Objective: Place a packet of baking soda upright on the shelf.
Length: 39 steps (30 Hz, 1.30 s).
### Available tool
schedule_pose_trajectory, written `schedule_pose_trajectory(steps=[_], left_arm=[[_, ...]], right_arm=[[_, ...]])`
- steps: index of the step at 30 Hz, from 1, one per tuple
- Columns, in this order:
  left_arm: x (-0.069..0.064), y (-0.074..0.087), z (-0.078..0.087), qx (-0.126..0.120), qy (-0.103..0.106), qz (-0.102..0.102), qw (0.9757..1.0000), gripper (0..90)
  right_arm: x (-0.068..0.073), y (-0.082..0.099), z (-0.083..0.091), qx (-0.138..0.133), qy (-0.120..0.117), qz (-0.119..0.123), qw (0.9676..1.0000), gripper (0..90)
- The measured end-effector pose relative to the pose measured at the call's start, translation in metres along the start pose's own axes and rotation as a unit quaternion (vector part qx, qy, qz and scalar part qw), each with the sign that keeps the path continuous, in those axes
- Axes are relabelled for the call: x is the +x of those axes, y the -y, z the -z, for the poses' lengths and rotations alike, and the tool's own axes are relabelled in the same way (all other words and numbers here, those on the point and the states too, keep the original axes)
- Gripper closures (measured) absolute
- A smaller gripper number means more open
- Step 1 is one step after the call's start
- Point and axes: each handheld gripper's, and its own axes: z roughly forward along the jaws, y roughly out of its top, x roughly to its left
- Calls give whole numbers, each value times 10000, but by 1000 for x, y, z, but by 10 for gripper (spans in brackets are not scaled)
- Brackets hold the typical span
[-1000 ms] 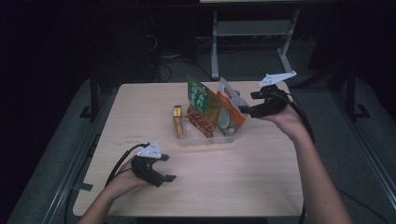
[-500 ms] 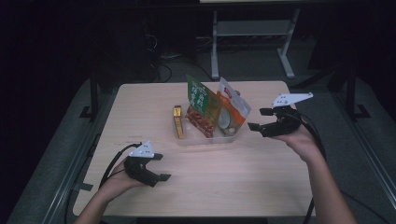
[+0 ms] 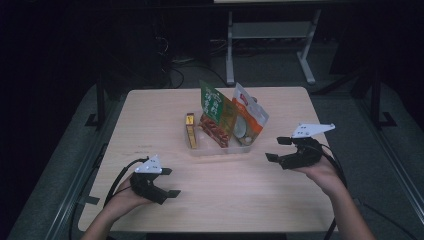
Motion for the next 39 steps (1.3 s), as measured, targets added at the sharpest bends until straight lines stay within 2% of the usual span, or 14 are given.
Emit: schedule_pose_trajectory(steps=[5,14,18,23,28,31,34,35,38,39], left_arm=[[0,3,-1,29,28,-27,10000,154],[-1,6,-3,71,95,-128,9998,154],[-3,8,-3,70,124,-94,9999,154],[-3,10,-5,125,164,-132,9997,154],[-5,11,-9,189,218,-230,9993,154],[-6,12,-12,227,255,-217,9992,155],[-6,12,-14,303,270,-307,9987,155],[-7,13,-15,308,291,-274,9987,155],[-8,12,-16,353,311,-345,9983,155],[-10,13,-17,316,308,-299,9986,155]], right_arm=[[5,11,-2,11,-7,9,10000,233],[14,26,-10,95,-175,36,9998,233],[18,31,-16,148,-197,77,9997,233],[23,37,-25,321,-221,185,9991,232],[29,39,-32,517,-186,392,9977,232],[33,40,-37,663,-174,442,9967,232],[35,43,-42,715,-289,426,9961,233],[36,44,-43,751,-316,440,9957,233],[38,46,-47,802,-400,465,9949,233],[38,46,-48,796,-428,457,9949,233]])
